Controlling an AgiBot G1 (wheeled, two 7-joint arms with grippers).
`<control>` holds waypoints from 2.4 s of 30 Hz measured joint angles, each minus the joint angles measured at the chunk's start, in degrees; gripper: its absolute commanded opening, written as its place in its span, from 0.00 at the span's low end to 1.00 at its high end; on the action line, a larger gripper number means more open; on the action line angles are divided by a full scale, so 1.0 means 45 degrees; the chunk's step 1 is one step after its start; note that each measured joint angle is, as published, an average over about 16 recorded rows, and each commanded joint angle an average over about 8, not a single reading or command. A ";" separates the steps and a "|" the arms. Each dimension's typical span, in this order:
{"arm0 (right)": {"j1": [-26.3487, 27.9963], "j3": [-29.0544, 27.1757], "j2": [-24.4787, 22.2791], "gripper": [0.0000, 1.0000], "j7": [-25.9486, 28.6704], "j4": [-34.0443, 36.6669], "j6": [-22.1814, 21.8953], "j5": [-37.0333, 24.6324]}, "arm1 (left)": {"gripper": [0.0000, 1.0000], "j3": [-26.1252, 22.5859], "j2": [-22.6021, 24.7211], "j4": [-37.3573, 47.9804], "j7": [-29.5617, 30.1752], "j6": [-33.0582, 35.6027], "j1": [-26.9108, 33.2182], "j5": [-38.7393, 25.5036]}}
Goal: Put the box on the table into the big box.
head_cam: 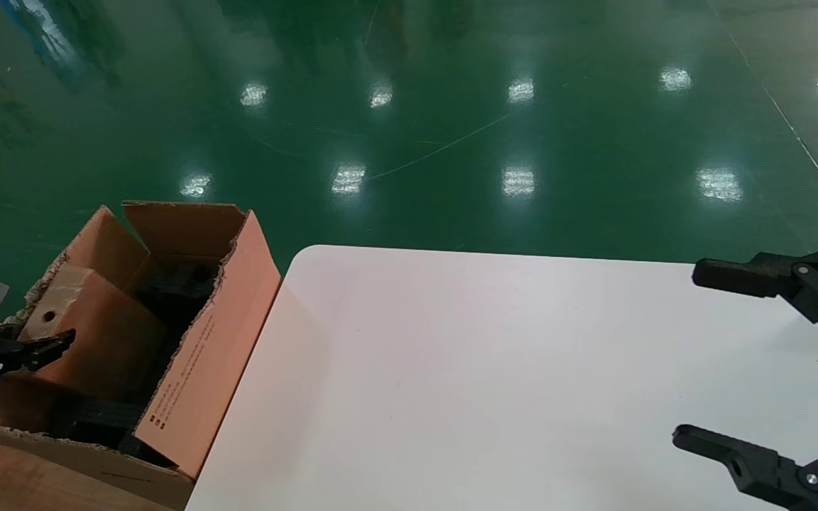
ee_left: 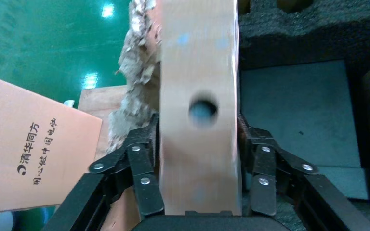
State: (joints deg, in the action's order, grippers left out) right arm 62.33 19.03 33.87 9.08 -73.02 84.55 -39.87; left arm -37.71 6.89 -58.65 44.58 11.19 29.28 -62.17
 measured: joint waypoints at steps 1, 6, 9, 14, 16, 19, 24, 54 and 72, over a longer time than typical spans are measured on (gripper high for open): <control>0.0000 0.0000 0.0000 1.00 0.0000 0.0000 0.0000 0.0000 | 1.00 -0.0008 -0.0006 -0.0009 0.0016 -0.0003 0.0000 -0.0007; 0.0000 0.0002 -0.0001 1.00 -0.0001 0.0000 -0.0001 0.0001 | 1.00 -0.0009 -0.0045 -0.0152 0.0041 0.0002 0.0050 -0.0063; 0.0001 0.0003 -0.0001 1.00 -0.0001 0.0000 -0.0001 0.0002 | 1.00 0.0066 -0.0095 -0.0411 -0.0031 0.0034 0.0162 -0.0117; 0.0001 0.0004 -0.0002 1.00 -0.0002 0.0000 -0.0002 0.0003 | 1.00 0.0362 -0.0194 -0.1180 -0.0329 0.0170 0.0515 -0.0195; 0.0001 0.0005 -0.0002 1.00 -0.0002 0.0000 -0.0002 0.0003 | 1.00 0.0542 -0.0224 -0.1597 -0.0517 0.0283 0.0713 -0.0207; 0.0001 0.0006 -0.0002 1.00 -0.0003 0.0000 -0.0002 0.0004 | 1.00 0.0867 -0.0230 -0.2291 -0.0867 0.0547 0.1057 -0.0171; 0.0002 0.0007 -0.0003 1.00 -0.0004 0.0000 -0.0003 0.0005 | 1.00 0.1472 -0.0033 -0.3325 -0.1540 0.1259 0.1673 0.0088; 0.0003 0.0013 -0.0006 1.00 -0.0009 0.0011 -0.0007 0.0012 | 1.00 0.3150 0.2459 -0.3982 -0.4086 0.7063 0.3988 0.1994; 0.0005 0.0019 -0.0008 1.00 -0.0012 0.0012 -0.0008 0.0016 | 1.00 0.3862 0.4075 -0.3700 -0.5548 1.1109 0.5346 0.3068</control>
State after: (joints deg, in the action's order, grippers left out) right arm 62.36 19.12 33.83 9.03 -72.96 84.51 -39.80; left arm -20.33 25.22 -75.29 19.61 61.18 53.34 -48.36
